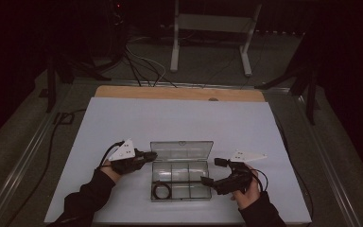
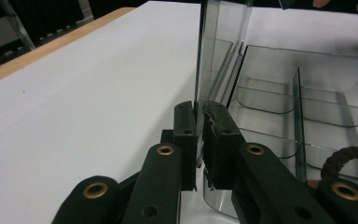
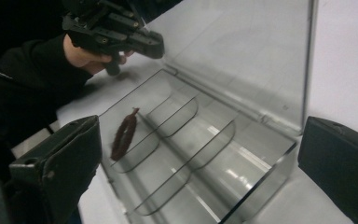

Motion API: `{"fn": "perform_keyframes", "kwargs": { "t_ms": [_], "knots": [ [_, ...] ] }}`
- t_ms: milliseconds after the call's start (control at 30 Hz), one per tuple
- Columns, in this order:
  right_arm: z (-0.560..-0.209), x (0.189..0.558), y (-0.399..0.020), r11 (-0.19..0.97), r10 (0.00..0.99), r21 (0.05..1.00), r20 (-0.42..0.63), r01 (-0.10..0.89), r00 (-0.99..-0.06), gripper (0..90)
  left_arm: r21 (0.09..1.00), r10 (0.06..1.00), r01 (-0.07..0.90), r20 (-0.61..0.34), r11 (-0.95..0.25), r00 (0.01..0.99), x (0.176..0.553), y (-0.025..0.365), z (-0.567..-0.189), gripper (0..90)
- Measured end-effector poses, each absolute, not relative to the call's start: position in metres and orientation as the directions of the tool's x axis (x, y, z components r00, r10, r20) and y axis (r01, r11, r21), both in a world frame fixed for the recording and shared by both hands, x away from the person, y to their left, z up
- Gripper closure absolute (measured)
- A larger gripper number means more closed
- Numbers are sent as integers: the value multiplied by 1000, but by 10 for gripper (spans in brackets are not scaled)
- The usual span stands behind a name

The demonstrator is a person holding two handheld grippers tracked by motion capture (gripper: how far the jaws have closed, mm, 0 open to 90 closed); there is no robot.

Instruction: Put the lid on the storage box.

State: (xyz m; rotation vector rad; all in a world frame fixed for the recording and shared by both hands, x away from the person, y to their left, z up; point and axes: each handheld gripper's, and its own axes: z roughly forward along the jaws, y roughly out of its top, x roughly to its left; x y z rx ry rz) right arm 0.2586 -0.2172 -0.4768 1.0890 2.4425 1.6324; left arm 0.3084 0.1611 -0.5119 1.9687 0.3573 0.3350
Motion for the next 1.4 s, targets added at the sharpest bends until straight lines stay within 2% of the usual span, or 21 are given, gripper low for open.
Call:
{"fn": "perform_keyframes", "kwargs": {
  "t_ms": [133, 233, 300, 400, 467, 667, 900, 1067, 1400],
  "knots": [
    [-478, 259, -217, 195, 525, 808, 393, 556, -755, 0, 909, 388, 65, 110, -411, 915, 306, 161, -512, 852],
    [-477, 260, -215, 190, 560, 802, 386, 567, -733, 5, 908, 385, 52, 124, -416, 915, 305, 160, -512, 851],
    [-477, 260, -215, 169, 586, 800, 387, 575, -711, 126, 906, 374, 23, 152, -423, 915, 303, 160, -513, 850],
    [-478, 263, -217, 156, 597, 789, 404, 594, -693, 168, 905, 362, 0, 171, -426, 917, 302, 161, -514, 848],
    [-479, 264, -219, 157, 605, 787, 401, 597, -688, 242, 902, 350, -14, 181, -431, 919, 301, 161, -514, 841],
    [-477, 262, -223, 174, 608, 778, 397, 604, -687, 592, 898, 338, -33, 199, -438, 920, 299, 161, -514, 829],
    [-473, 260, -224, 187, 611, 775, 390, 604, -689, 892, 895, 333, -35, 202, -445, 921, 298, 161, -513, 814],
    [-470, 259, -225, 182, 617, 785, 378, 592, -690, 896, 901, 343, 15, 150, -434, 927, 299, 161, -513, 785],
    [-470, 259, -225, 184, 616, 790, 371, 585, -695, 896, 907, 337, 37, 117, -419, 934, 297, 160, -512, 688]
  ]
}}
